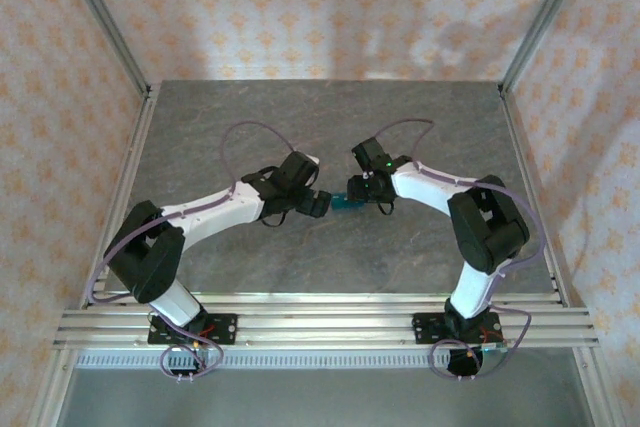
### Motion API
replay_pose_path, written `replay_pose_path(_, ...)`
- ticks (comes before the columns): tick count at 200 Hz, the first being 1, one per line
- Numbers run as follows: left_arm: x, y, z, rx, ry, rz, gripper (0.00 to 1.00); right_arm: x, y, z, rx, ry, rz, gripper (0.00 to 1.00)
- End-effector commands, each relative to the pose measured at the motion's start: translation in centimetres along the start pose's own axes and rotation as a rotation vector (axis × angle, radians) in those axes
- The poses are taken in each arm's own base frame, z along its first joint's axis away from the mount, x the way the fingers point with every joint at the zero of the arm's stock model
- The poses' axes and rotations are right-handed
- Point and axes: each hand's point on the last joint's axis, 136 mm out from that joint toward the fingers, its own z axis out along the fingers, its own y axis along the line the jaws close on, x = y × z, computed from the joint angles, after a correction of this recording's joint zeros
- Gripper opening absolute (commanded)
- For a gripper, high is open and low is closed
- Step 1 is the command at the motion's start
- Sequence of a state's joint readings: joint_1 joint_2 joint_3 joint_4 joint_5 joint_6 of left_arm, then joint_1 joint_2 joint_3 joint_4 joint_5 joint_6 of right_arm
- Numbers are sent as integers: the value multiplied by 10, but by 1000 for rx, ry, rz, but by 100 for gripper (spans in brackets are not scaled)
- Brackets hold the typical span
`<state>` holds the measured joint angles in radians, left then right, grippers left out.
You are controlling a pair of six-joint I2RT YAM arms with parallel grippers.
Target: Sort the pills into containers
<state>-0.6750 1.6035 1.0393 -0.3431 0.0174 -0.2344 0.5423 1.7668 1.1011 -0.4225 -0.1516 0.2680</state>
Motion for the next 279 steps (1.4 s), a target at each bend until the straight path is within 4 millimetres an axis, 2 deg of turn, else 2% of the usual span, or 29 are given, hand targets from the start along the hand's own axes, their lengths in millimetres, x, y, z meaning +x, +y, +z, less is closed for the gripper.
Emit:
replay_pose_path(1, -3, -5, 0, -15, 5, 77, 100, 7, -8, 9, 24, 20, 17, 61)
replay_pose_path(81, 11, -31, 24, 71, 63, 124, 100, 14, -10, 13, 21, 36, 21, 61)
replay_pose_path(148, 12, -39, 40, 92, 89, 122, 100, 18, -10, 14, 19, 45, 17, 60)
replay_pose_path(167, 11, -37, 44, 74, 93, 124, 100, 19, -11, 15, 20, 49, 17, 60)
replay_pose_path(231, -11, -25, 51, -17, 70, 159, 100, 24, -14, 18, 26, 57, 12, 60)
replay_pose_path(279, -29, -5, 54, -53, 47, 114, 100, 29, -16, 20, 32, 66, 13, 60)
